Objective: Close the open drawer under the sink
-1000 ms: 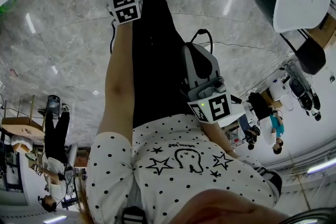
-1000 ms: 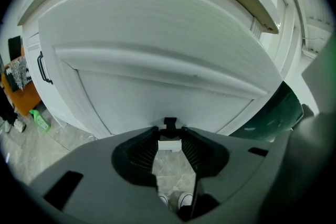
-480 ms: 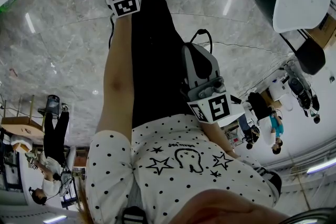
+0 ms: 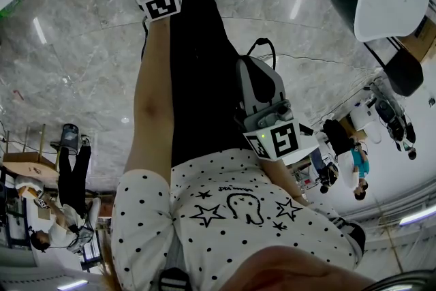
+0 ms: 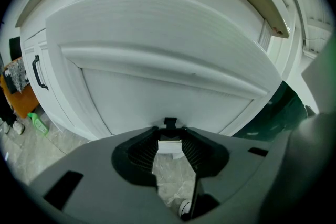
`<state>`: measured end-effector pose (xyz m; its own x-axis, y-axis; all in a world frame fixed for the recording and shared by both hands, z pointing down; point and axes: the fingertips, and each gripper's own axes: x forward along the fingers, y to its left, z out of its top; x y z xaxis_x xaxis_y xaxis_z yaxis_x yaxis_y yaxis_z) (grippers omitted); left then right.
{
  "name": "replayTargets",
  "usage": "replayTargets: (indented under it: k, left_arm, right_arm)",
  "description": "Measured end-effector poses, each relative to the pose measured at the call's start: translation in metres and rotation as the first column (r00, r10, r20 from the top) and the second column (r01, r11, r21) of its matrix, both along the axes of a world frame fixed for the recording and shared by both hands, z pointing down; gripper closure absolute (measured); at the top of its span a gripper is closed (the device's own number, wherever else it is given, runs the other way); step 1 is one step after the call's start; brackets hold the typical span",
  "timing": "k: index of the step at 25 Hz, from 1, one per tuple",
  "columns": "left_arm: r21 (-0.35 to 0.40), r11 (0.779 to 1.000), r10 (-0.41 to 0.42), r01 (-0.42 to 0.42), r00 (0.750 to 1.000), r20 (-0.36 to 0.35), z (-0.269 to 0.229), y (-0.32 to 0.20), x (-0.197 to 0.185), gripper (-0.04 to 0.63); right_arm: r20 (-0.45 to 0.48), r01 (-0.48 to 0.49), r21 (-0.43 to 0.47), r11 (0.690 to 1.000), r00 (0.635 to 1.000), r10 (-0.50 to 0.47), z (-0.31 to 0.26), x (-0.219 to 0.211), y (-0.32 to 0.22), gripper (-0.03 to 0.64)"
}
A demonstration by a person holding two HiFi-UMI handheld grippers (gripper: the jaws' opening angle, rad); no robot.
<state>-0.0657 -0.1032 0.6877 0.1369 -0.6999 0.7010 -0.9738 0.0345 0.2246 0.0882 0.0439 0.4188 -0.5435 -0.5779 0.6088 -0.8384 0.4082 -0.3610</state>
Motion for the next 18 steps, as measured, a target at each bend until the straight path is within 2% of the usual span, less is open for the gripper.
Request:
replayTargets:
  k: [18]
  left_arm:
    - [0.005,1.000,-0.004,0.004,1.000,-0.003,0.0031,-0.0020,-0.0051,0.453]
  right_arm:
    - [-0.003,0.001,0.000,1.000,1.000,-0.001,0.0034,-0.0038,0.0020,0.601]
